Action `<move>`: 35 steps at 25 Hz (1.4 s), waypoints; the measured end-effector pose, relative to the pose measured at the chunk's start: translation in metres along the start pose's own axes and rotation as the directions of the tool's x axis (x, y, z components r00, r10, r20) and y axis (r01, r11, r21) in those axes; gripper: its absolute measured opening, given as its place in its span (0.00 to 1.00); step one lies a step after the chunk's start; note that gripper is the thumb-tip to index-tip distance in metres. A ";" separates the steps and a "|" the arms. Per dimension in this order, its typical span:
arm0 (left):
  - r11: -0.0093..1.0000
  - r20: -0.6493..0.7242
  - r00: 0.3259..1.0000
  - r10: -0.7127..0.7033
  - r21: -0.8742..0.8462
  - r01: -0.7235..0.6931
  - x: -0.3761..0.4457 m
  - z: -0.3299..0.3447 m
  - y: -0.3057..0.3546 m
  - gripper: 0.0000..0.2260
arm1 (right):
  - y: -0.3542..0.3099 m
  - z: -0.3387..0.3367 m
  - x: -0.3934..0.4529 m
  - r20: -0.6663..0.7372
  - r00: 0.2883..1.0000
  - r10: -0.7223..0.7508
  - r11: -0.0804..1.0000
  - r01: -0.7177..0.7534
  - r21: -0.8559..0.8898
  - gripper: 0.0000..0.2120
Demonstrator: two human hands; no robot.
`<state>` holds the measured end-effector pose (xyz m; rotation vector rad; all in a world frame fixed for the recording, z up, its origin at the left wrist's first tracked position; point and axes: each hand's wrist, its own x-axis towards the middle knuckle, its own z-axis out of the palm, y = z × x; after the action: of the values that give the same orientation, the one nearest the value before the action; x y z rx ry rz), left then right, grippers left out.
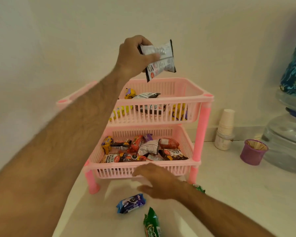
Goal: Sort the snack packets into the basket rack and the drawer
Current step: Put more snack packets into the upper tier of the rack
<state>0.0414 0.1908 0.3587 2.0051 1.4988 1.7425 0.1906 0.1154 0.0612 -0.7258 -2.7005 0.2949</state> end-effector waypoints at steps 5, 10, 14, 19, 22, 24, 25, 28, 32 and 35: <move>0.896 0.148 0.984 0.100 0.416 -0.154 0.001 0.046 -0.012 0.17 | -0.001 0.041 0.014 0.335 0.939 0.075 0.989 -0.112 0.095 0.25; 0.658 0.366 0.927 0.085 0.678 -0.328 0.009 0.081 -0.020 0.17 | 0.002 0.058 0.021 0.468 0.882 0.059 0.998 -0.060 -0.011 0.20; 0.581 0.479 0.877 -0.022 0.720 -0.379 0.014 0.087 -0.023 0.20 | 0.005 0.072 0.018 0.435 0.898 0.071 0.997 -0.083 0.008 0.22; 0.704 0.616 0.771 -0.161 0.619 -0.347 0.012 0.086 -0.034 0.23 | 0.015 0.067 0.013 0.303 0.950 0.073 0.997 -0.071 -0.016 0.18; 0.831 0.652 0.724 -0.224 0.516 -0.208 0.009 0.080 -0.035 0.31 | 0.022 0.047 0.002 0.135 0.985 0.109 0.994 -0.103 -0.046 0.18; 0.886 0.677 0.693 -0.248 0.447 -0.119 0.006 0.078 -0.035 0.33 | 0.023 0.024 -0.005 0.016 0.994 0.110 0.994 -0.110 -0.012 0.19; 0.917 0.679 0.697 -0.229 0.391 -0.081 0.004 0.077 -0.034 0.32 | 0.020 0.009 -0.009 -0.061 0.992 0.107 0.994 -0.107 0.008 0.19; 0.989 0.606 0.788 -0.108 0.146 0.023 -0.003 0.069 -0.024 0.23 | 0.010 -0.042 -0.022 -0.338 0.936 0.097 0.995 -0.083 0.057 0.19; 0.996 0.550 0.834 0.036 -0.088 0.015 -0.013 0.053 -0.002 0.21 | -0.002 -0.114 -0.024 -0.614 0.773 0.161 0.980 -0.052 0.191 0.22; 0.989 0.662 0.745 0.082 -0.148 0.022 -0.020 0.038 0.014 0.23 | -0.003 -0.164 -0.012 -0.771 0.622 0.141 0.989 -0.051 0.140 0.21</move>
<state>0.0828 0.1885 0.3402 2.2241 1.0544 0.9066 0.2588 0.1246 0.2109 -0.7422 -1.7922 0.0974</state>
